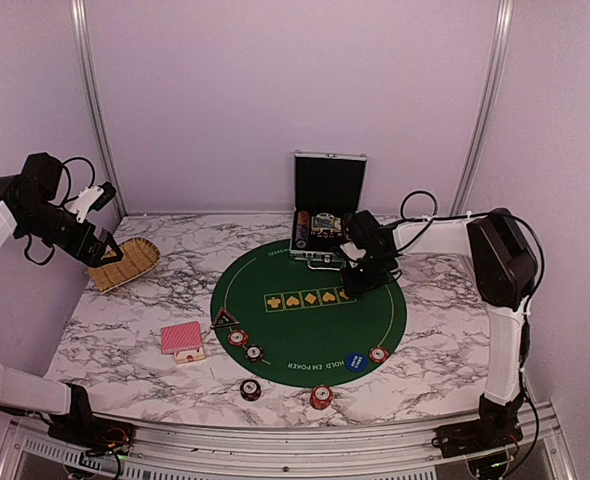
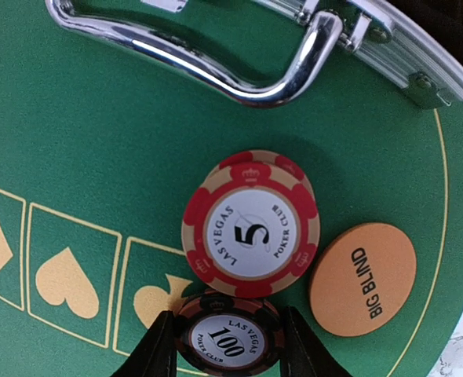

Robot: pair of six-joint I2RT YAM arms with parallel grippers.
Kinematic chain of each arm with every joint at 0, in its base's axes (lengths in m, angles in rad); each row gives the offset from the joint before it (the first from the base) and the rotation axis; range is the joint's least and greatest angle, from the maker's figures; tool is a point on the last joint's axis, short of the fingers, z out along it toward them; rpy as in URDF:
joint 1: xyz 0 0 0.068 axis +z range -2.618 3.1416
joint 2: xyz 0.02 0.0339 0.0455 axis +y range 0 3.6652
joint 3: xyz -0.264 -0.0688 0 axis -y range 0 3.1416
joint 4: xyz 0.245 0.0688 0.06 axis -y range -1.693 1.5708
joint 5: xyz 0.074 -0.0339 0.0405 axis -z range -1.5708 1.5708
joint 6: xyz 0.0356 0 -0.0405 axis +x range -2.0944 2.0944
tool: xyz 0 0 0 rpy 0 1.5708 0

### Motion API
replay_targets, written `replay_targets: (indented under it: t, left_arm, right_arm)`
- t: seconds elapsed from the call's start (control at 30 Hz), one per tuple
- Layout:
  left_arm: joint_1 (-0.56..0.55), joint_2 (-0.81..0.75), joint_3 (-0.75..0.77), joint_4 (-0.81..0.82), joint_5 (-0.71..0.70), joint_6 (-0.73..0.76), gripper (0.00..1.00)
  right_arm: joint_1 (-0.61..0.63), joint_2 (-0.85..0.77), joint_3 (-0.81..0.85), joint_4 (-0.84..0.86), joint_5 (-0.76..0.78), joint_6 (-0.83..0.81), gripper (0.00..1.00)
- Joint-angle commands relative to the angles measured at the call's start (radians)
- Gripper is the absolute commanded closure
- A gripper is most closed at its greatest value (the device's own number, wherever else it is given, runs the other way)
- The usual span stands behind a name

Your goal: Distribute texas hold em gaming equipment

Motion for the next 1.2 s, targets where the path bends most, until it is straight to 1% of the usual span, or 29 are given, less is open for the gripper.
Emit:
replay_targets:
  t: [0.0,0.07,0.2,0.27,0.3,0.47,0.57,0.63,0.73,0.87,0.93,1.03,1.17]
  left_arm:
    - [-0.002,-0.016,0.021,-0.037,0.002,0.016,0.01]
    - [-0.001,-0.015,0.02,-0.038,0.001,0.016,0.01]
    - [-0.001,-0.016,0.02,-0.038,0.002,0.016,0.01]
    - [-0.001,-0.019,0.018,-0.038,0.001,0.016,0.01]
    - [-0.002,-0.018,0.016,-0.038,0.001,0.017,0.01]
    - [-0.002,-0.018,0.015,-0.041,0.01,0.015,0.01]
    - [-0.001,-0.019,0.017,-0.042,0.011,0.015,0.01]
    - [-0.002,-0.019,0.019,-0.042,0.011,0.015,0.01]
    - [-0.002,-0.018,0.021,-0.044,0.011,0.015,0.01]
    - [-0.001,-0.018,0.022,-0.044,0.013,0.014,0.01]
    - [-0.001,-0.018,0.022,-0.044,0.014,0.015,0.01]
    - [-0.002,-0.015,0.024,-0.044,0.018,0.013,0.01]
    - [-0.002,-0.015,0.028,-0.044,0.018,0.009,0.01]
  right_arm:
    - [-0.008,0.016,0.007,0.043,0.032,0.009,0.71]
    - [-0.007,0.013,0.009,0.045,0.035,0.009,0.68]
    - [-0.007,0.0,0.006,0.032,0.037,0.008,0.57]
    - [-0.008,-0.018,0.002,0.027,0.038,0.006,0.48]
    - [-0.008,-0.027,0.0,0.025,0.039,0.006,0.46]
    - [-0.002,-0.091,0.011,-0.002,0.038,0.009,0.44]
    - [0.03,-0.157,0.022,-0.02,0.038,0.008,0.44]
    - [0.072,-0.189,0.036,-0.041,0.041,0.009,0.44]
    - [0.16,-0.222,0.053,-0.077,0.039,0.015,0.41]
    - [0.315,-0.241,0.054,-0.099,-0.014,0.027,0.35]
    - [0.415,-0.228,0.058,-0.1,-0.072,0.029,0.29]
    - [0.531,-0.177,0.093,-0.129,-0.117,0.022,0.22]
    - [0.631,-0.129,0.111,-0.125,-0.174,0.004,0.15]
